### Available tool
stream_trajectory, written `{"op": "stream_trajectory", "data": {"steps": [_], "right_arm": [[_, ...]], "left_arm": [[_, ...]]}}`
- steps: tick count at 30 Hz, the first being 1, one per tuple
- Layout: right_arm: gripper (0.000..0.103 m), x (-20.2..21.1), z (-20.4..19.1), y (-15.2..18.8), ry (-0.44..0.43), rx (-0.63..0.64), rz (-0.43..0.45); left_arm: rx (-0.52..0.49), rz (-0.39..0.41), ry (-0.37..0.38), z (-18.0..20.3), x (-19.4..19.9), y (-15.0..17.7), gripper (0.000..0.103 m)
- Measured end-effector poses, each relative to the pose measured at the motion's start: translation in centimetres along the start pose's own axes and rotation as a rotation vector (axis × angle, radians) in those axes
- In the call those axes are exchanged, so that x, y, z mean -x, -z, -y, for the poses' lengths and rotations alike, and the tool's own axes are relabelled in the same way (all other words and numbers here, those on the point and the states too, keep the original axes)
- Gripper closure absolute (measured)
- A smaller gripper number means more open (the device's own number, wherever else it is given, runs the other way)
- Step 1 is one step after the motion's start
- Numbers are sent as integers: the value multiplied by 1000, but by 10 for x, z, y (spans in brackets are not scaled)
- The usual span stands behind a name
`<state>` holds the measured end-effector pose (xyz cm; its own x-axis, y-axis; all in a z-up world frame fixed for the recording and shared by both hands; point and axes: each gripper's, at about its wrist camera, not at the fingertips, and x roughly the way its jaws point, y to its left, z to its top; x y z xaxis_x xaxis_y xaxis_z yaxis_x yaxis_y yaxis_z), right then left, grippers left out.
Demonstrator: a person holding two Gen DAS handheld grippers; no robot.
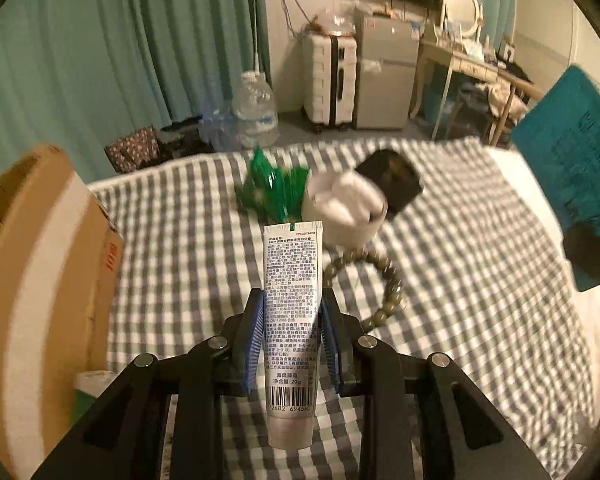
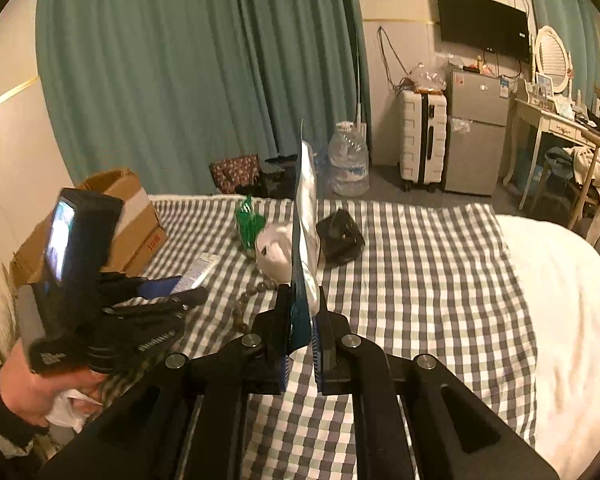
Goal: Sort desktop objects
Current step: 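Carry the cream tube and blister pack over the cardboard box with both grippers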
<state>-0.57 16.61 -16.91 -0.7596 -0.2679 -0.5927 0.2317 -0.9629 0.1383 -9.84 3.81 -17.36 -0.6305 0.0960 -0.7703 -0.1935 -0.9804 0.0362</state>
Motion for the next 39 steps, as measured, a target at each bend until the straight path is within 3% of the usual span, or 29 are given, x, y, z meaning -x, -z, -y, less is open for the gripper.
{"op": "stream_trajectory", "data": {"steps": [9,13,24,39], "right_arm": [[95,26,-15,-22,-3,-19,85],[95,34,-31,-31,-2,-5,114],[95,31,-77,-51,-31,45,148],[95,5,-140,-77,-84,95,157]], "left_arm": [[-5,114,-15,-14,59,-18,76],[-5,166,-41,-24,81,-25,88],[29,234,-13,-54,105,-32,92],[71,315,-142,-110,147,-35,92]]}}
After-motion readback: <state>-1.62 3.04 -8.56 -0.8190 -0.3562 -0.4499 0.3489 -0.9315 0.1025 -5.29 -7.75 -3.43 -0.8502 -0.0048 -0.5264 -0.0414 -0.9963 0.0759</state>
